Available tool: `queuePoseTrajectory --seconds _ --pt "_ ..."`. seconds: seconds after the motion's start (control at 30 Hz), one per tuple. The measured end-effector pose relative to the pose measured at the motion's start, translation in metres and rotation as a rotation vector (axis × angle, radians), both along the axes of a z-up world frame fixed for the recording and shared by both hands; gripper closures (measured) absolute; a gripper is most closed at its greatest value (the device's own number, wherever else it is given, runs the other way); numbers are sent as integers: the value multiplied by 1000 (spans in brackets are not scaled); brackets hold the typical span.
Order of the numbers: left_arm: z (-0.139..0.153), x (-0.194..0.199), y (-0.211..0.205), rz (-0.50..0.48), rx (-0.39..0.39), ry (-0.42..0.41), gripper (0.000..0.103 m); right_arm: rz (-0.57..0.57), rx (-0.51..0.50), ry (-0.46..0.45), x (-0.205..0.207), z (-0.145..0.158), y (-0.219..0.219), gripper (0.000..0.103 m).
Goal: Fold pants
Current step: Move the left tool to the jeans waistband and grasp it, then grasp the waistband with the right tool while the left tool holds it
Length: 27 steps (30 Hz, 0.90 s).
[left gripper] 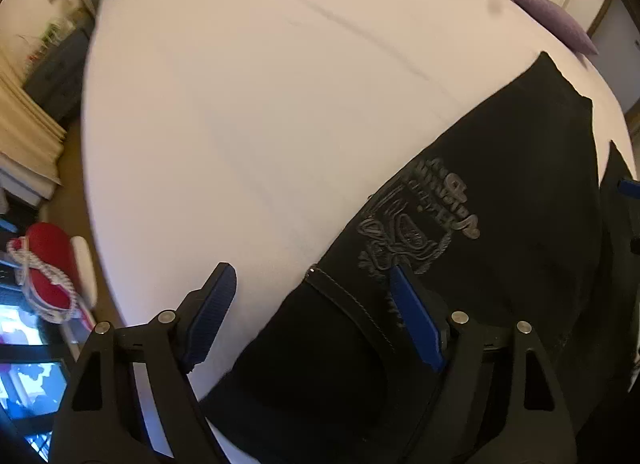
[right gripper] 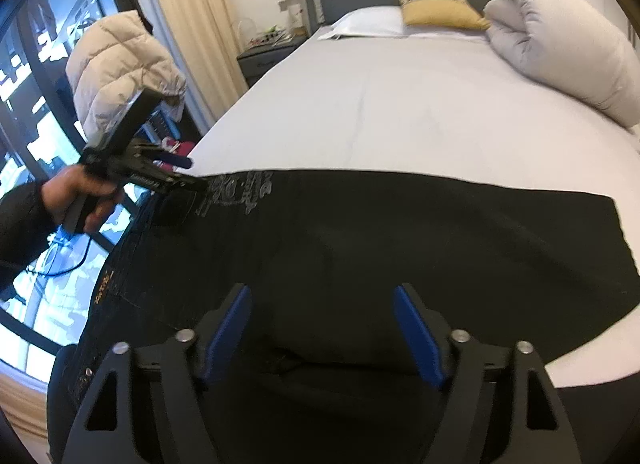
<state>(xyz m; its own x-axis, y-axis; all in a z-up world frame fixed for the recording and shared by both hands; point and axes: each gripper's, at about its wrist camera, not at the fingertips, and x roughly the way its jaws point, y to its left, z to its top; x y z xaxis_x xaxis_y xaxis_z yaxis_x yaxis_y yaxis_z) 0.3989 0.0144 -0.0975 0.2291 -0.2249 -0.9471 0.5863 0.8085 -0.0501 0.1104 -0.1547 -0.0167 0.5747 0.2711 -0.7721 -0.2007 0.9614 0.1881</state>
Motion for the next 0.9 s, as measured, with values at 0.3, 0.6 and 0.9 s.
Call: queuePoseTrajectory --seconds 0.3,0.6,0.9 --pt "-24 32 11 -30 -42 153 28 113 19 44 24 -11 14 40" --pt "-5 19 0 -58 -30 101 92 236 -17 25 73 -2 42 41" --pt "38 -27 1 -48 -22 -149 96 493 -159 43 136 8 85 46"
